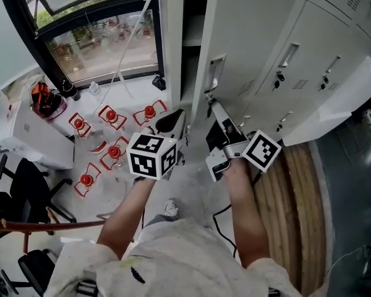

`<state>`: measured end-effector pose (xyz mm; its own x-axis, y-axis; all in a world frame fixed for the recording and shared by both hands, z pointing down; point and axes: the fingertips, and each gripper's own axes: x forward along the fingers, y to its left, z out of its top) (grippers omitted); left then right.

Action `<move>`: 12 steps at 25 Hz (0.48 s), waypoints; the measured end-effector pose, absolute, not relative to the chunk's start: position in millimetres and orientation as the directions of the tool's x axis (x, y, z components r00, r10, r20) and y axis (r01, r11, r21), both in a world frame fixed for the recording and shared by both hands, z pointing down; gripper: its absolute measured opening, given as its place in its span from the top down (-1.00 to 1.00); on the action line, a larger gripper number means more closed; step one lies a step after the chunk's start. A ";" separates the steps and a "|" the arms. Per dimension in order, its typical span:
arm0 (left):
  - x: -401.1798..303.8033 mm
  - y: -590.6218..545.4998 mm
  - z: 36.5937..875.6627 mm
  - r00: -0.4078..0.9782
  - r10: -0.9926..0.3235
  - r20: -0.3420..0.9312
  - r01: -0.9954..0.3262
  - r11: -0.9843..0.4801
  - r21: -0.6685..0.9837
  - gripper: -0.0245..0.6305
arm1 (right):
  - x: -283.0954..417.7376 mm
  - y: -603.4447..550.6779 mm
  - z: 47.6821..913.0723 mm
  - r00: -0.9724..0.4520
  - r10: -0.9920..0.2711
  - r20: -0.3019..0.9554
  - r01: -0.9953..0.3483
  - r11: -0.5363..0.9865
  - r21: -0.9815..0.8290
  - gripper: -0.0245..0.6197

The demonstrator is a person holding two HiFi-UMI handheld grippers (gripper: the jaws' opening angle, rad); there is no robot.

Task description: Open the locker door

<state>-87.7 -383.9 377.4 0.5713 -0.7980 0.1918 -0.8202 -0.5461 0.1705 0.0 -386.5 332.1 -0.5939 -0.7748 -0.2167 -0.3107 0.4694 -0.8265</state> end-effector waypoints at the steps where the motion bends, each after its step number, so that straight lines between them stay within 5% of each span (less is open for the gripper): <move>1: -84.0 -380.2 377.0 0.569 -0.799 0.191 -0.821 -0.544 0.170 0.91 | 4.3 -382.2 332.3 -0.596 -0.773 -0.218 -0.307 0.470 -0.828 0.82; 12: -36.6 -336.5 374.6 0.567 -0.800 0.194 -0.823 -0.545 0.157 0.91 | 55.8 -342.2 332.5 -0.599 -0.765 -0.238 -0.287 0.483 -0.827 0.81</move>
